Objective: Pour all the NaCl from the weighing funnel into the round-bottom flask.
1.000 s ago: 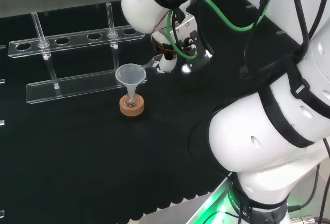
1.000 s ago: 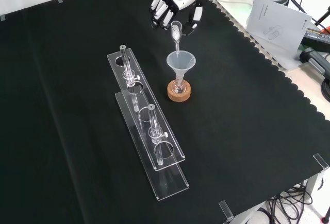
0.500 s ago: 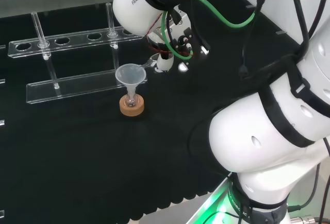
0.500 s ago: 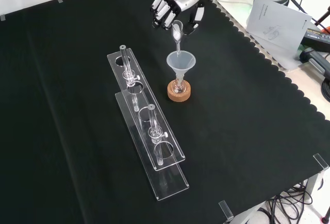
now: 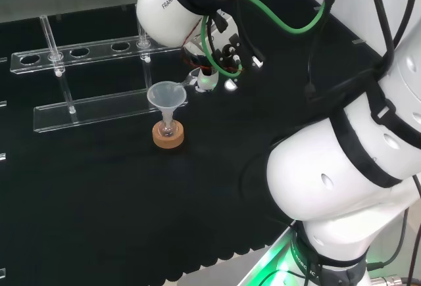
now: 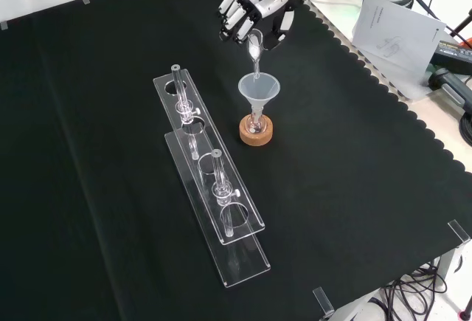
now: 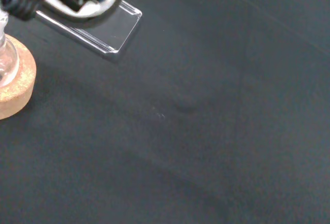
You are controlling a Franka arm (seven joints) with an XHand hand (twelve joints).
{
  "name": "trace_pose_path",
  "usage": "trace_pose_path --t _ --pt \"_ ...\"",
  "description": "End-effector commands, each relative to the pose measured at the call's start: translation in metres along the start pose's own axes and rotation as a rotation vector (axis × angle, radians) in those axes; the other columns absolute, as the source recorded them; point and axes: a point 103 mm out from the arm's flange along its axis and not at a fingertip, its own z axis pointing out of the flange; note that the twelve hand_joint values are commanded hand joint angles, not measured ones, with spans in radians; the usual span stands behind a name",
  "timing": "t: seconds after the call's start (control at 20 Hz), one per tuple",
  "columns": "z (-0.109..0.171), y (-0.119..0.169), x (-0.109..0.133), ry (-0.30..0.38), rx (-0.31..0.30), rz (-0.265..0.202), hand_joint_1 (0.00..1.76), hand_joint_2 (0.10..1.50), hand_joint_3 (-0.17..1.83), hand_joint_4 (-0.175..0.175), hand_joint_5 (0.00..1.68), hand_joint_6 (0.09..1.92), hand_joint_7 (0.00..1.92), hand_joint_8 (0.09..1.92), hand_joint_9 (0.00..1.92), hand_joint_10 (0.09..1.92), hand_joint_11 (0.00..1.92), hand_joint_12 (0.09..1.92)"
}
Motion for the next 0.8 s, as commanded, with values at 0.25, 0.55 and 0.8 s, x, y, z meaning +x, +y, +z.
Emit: trace_pose_path --t 0.25,0.55,0.8 --pt "-0.0008 -0.0009 0.0025 -0.052 0.01 -0.002 1.12 0.64 0.68 0.175 1.27 0.69 0.59 0.65 0.98 0.32 0.81 1.03" --pt "-0.0061 -0.0001 0.0025 -0.067 0.013 0.001 1.12 0.64 0.68 0.175 1.27 0.69 0.59 0.65 0.98 0.32 0.81 1.03" --pt "-0.0079 0.0004 0.0028 -0.084 0.017 0.003 1.12 0.64 0.68 0.175 1.27 0.69 0.58 0.65 0.98 0.31 0.81 1.03"
